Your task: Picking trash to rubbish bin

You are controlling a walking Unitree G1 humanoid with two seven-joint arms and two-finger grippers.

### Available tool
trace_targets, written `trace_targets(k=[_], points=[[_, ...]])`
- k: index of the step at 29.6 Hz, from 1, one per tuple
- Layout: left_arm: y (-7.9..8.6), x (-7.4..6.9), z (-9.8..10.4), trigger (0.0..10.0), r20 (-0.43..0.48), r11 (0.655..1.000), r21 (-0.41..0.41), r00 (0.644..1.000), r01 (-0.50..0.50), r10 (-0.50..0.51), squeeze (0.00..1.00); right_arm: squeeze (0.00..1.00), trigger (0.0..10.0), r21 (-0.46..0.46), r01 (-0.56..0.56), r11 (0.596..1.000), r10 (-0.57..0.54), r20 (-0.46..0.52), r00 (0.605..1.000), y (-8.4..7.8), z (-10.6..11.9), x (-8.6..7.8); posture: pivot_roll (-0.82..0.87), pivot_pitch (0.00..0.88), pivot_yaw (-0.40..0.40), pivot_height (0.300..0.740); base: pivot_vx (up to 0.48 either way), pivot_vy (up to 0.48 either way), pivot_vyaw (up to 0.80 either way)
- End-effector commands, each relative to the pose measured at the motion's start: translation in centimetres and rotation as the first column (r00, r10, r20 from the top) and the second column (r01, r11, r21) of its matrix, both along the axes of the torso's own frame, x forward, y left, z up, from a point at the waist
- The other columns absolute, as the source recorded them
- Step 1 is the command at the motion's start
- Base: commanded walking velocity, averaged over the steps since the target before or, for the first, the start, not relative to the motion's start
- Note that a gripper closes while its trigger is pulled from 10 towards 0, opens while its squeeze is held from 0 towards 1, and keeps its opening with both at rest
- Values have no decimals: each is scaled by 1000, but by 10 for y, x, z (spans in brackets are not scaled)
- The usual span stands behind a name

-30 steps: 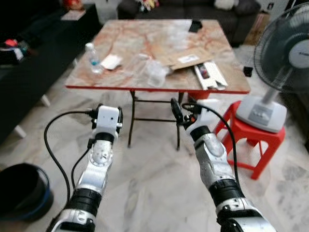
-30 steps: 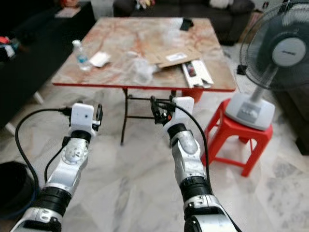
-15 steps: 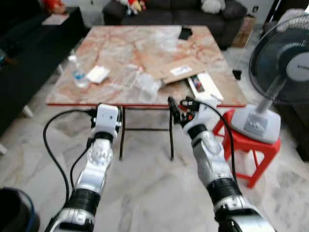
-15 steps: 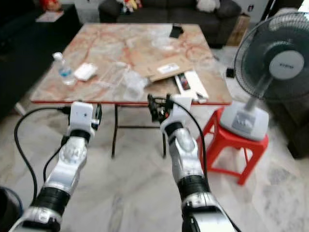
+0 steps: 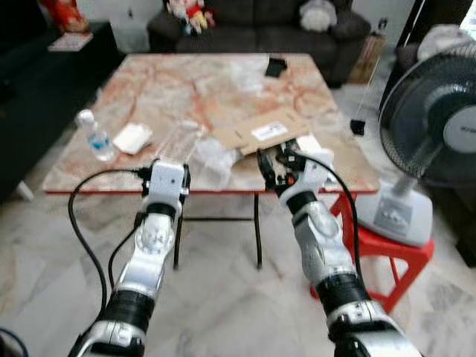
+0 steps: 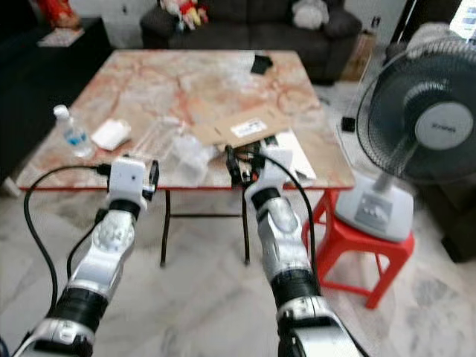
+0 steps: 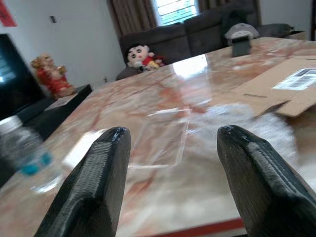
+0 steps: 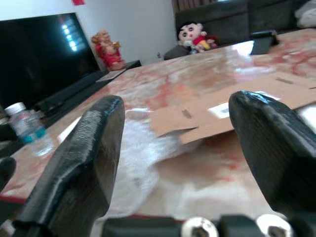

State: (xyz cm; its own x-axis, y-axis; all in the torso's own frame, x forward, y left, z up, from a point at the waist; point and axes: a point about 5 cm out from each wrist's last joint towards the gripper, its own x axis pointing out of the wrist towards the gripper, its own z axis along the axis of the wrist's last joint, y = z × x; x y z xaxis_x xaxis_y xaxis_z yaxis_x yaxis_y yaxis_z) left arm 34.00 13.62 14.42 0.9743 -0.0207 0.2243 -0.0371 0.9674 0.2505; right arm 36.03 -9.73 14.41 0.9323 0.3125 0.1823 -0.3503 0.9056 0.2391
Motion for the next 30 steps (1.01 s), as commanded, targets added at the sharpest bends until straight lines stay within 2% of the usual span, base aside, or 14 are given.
trace_targets(k=[1,21,25,28,29,30], points=[[-11,1,4,10000,9,999,-1,999,39,-39,0,0,10000,-3,28,1000,-28,4,1000,-9,1,1,8,23,-13,740,424,0,0],[-16,-1,4,10000,7,998,-2,998,61,-61,0,0,10000,1,20,1000,-20,8,1000,-7,2,1,8,12,-12,740,425,0,0],[-19,-4,3,10000,10,996,-6,996,84,-84,0,0,10000,0,21,1000,-21,6,1000,-7,2,1,14,32,-15,740,0,0,0],[-20,-6,-3,10000,-19,997,-14,997,80,-80,0,0,10000,-1,21,1000,-21,3,1000,-7,1,1,14,32,-15,740,0,0,0],[-21,-8,-6,10000,-34,996,-35,996,84,-85,1000,0,10000,0,21,1000,-21,2,1000,-7,1,1,14,42,-15,740,0,0,0],[-21,-8,-6,10000,-37,995,-39,995,88,-90,1000,0,10000,0,21,1000,-21,1,1000,-7,1,0,14,42,-15,740,0,0,0]])
